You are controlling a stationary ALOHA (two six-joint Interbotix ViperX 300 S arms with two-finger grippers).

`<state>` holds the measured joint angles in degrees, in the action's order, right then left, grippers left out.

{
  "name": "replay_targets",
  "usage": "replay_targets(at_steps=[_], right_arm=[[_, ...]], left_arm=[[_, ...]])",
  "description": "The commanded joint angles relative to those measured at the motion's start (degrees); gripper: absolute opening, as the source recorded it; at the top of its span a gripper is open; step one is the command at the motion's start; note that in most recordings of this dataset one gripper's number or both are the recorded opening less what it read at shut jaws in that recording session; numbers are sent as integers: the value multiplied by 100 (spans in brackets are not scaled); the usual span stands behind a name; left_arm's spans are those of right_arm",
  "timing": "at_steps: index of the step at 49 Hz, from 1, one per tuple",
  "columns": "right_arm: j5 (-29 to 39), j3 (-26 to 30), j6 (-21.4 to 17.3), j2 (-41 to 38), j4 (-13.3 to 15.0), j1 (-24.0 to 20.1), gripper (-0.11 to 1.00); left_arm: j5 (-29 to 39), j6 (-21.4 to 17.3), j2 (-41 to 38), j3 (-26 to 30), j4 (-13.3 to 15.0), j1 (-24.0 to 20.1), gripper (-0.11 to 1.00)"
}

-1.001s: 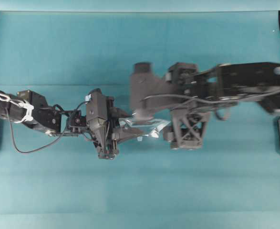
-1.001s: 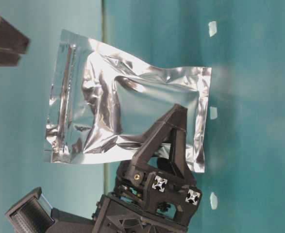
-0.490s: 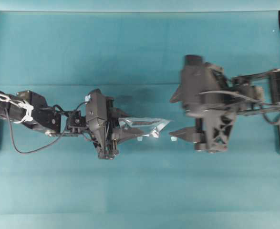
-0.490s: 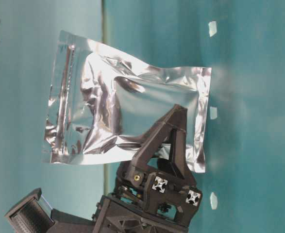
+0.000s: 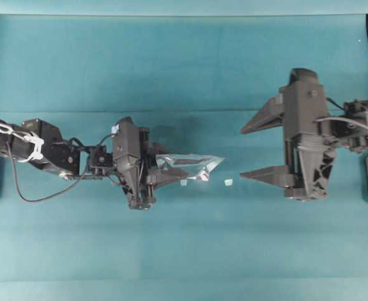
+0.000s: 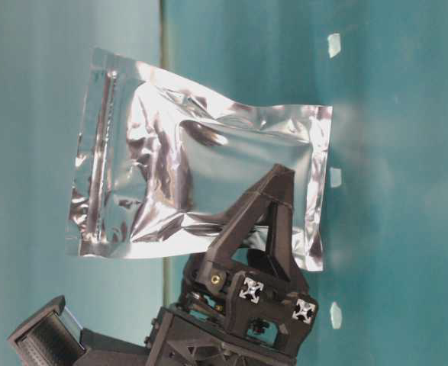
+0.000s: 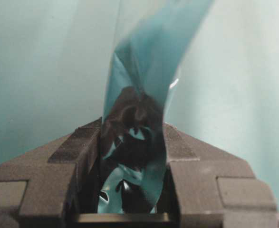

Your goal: Hand over the silver zip bag and make it stand upright.

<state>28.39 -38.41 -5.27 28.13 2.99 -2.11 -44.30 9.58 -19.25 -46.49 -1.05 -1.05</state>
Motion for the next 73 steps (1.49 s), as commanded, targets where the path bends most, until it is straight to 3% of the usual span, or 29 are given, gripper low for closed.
replay_targets(at_steps=[1, 73], right_arm=[[-62, 9, -62, 149, -9, -9, 97], [-62, -132, -53, 237, -9, 26, 97]], left_arm=[[26, 9, 18, -9, -9, 88, 21], [26, 9, 18, -9, 0, 149, 21]])
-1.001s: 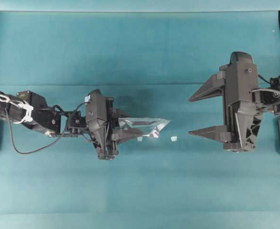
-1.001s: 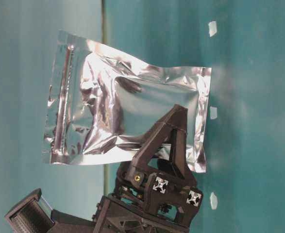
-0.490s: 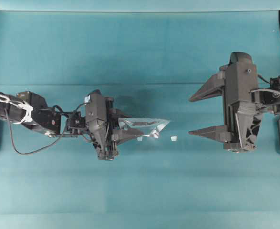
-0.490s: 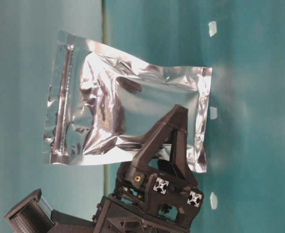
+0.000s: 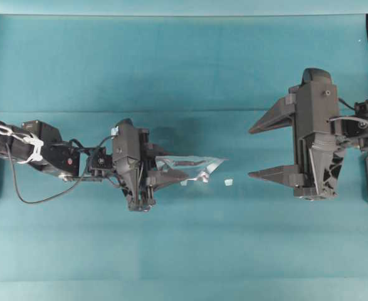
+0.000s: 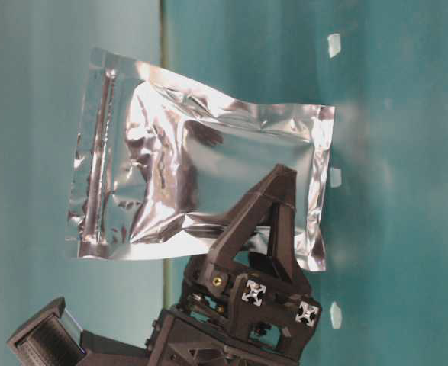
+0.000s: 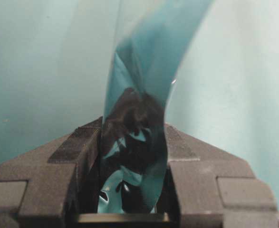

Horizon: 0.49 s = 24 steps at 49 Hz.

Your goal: Hand over the silver zip bag and make it stand upright.

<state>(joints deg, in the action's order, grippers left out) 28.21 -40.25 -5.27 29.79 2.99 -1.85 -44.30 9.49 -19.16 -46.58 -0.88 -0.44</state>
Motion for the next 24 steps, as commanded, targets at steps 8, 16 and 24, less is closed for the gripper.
replay_targets(at_steps=[8, 16, 24], right_arm=[[-44, 53, -53, 70, -9, 9, 97], [-79, 44, -53, 70, -18, 0, 97], [-97, 35, -53, 70, -9, 0, 97]], left_arm=[[26, 18, 9, 0, -26, 88, 21], [26, 18, 0, 0, -26, 97, 21], [26, 18, 9, 0, -26, 97, 21]])
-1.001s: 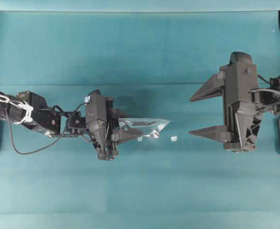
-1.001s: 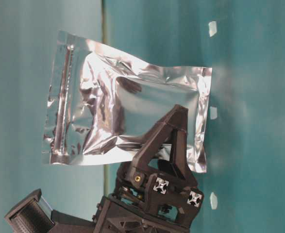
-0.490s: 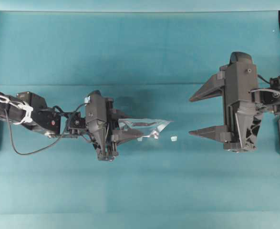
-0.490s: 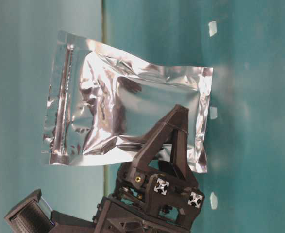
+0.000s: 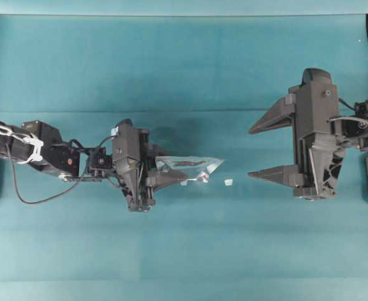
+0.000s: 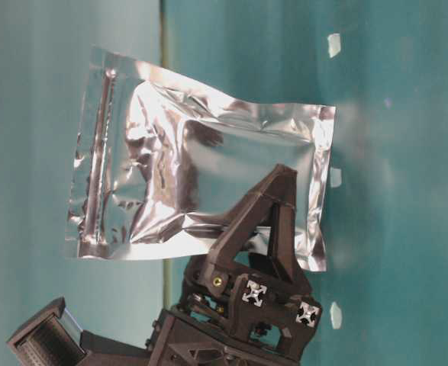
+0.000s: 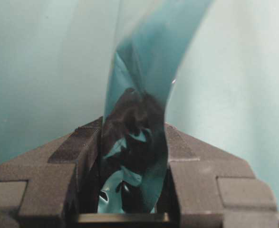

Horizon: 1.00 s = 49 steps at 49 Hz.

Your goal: Hand over the silver zip bag and make it stand upright.

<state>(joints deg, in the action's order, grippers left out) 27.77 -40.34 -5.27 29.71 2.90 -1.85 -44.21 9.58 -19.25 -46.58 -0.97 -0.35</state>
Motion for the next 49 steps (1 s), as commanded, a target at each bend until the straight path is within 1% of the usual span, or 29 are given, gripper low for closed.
replay_targets(at_steps=[1, 49], right_arm=[[-53, 35, -53, 79, 0, 0, 97], [-132, 9, -44, 79, 0, 0, 97]], left_arm=[[18, 9, 9, 0, -18, 88, 21], [35, 9, 18, 0, -18, 88, 21]])
